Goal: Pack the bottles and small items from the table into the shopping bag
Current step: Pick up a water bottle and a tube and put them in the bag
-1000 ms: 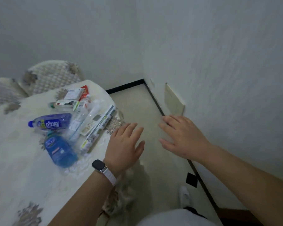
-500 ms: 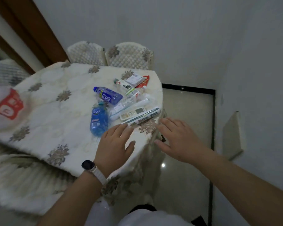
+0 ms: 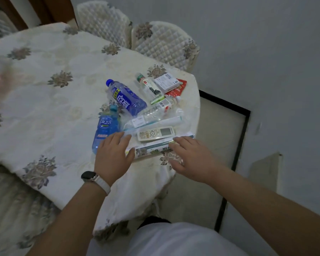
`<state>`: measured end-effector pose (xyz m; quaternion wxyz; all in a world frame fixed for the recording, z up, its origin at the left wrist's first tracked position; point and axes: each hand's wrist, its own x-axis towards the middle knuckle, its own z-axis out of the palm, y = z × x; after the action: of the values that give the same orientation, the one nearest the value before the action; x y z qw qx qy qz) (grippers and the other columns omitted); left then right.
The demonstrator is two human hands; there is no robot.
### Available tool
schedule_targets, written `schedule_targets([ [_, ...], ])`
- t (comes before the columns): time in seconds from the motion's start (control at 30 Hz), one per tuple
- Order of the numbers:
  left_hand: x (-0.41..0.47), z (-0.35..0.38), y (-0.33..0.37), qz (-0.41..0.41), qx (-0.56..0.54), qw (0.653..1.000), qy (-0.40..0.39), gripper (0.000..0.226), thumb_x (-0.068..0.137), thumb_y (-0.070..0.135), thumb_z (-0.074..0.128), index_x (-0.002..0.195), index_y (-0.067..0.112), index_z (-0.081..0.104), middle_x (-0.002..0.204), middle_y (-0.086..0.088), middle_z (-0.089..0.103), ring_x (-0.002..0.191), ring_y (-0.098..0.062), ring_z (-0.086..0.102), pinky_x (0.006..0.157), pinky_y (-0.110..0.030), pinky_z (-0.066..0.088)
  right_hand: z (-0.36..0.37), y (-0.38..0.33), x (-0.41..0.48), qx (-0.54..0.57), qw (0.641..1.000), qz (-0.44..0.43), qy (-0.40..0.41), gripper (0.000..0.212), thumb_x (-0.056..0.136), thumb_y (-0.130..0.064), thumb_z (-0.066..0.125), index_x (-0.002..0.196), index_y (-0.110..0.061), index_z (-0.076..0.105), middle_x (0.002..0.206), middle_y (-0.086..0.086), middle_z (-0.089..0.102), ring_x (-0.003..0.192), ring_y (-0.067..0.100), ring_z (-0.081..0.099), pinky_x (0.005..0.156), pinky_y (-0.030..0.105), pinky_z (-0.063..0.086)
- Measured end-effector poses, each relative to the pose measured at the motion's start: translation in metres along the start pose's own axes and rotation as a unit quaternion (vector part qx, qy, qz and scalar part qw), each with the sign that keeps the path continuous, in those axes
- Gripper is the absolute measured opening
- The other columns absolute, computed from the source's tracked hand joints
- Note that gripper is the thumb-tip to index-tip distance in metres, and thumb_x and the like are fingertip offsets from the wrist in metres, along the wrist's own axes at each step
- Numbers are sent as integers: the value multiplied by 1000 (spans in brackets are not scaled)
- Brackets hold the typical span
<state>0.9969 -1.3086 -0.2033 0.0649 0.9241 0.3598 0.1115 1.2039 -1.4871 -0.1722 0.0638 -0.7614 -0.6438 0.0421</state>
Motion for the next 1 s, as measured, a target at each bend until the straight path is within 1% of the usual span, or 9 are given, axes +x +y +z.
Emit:
schedule_targets([
  [0.13,40,22,-35,-66,-2,998,2,50,80,37,56,120,8,65,125,-19,61,112,-40,58,89,-51,49,22,4,45,33,998,2,-45,49,85,-47,53,123,-18,61,129,4,60,118,25,55,93,41,47],
  [0.2,55,31,-51,-109,-8,994,2,53,78,35,59,123,7,62,126,-22,58,113,-43,55,87,-51,49,35,4,64,42,997,1,-69,51,83,-46,55,123,-17,62,129,6,60,118,26,56,93,41,47],
  [0.33,65,47,-63,-181,-29,983,-22,69,79,34,72,138,7,49,139,-24,48,124,-44,47,96,-54,46,57,13,82,43,992,-3,-118,52,80,-44,56,121,-14,63,125,9,63,114,29,59,92,44,50],
  [0.5,72,55,-63,-260,-67,962,-43,81,81,43,71,147,12,36,146,-19,41,121,-41,49,90,-50,49,77,30,101,24,987,-49,-153,51,77,-46,55,116,-16,64,116,4,66,105,26,62,87,40,51],
  [0.63,78,53,-59,-344,-79,933,-67,93,77,53,71,150,14,27,131,-16,51,112,-38,56,83,-47,52,91,40,115,14,975,-102,-199,50,76,-43,60,118,-17,59,107,2,64,92,26,61,79,39,51],
  [0.7,80,50,-55,-392,-91,911,-90,90,74,54,73,144,15,33,125,-15,53,107,-37,59,82,-44,51,92,43,119,14,968,-127,-218,53,79,-44,59,125,-18,55,109,2,62,95,26,59,80,39,49],
  [0.8,80,42,-44,-450,-117,879,-104,74,69,53,76,123,15,44,118,-11,55,101,-34,61,80,-40,51,93,49,125,17,958,-162,-235,56,85,-46,56,132,-20,46,118,1,56,105,25,54,83,37,44],
  [0.9,72,36,-26,-503,-148,848,-83,68,67,50,78,116,15,48,118,-9,55,103,-31,61,82,-38,51,87,57,129,32,952,-185,-241,54,85,-51,57,129,-21,46,117,1,54,103,23,53,79,36,43],
  [1.0,58,28,-4,-532,-157,831,-36,62,68,44,78,114,15,48,116,-9,55,103,-32,61,83,-41,52,76,67,130,38,951,-199,-233,50,86,-51,54,125,-21,47,114,1,54,99,23,53,72,34,42],
])
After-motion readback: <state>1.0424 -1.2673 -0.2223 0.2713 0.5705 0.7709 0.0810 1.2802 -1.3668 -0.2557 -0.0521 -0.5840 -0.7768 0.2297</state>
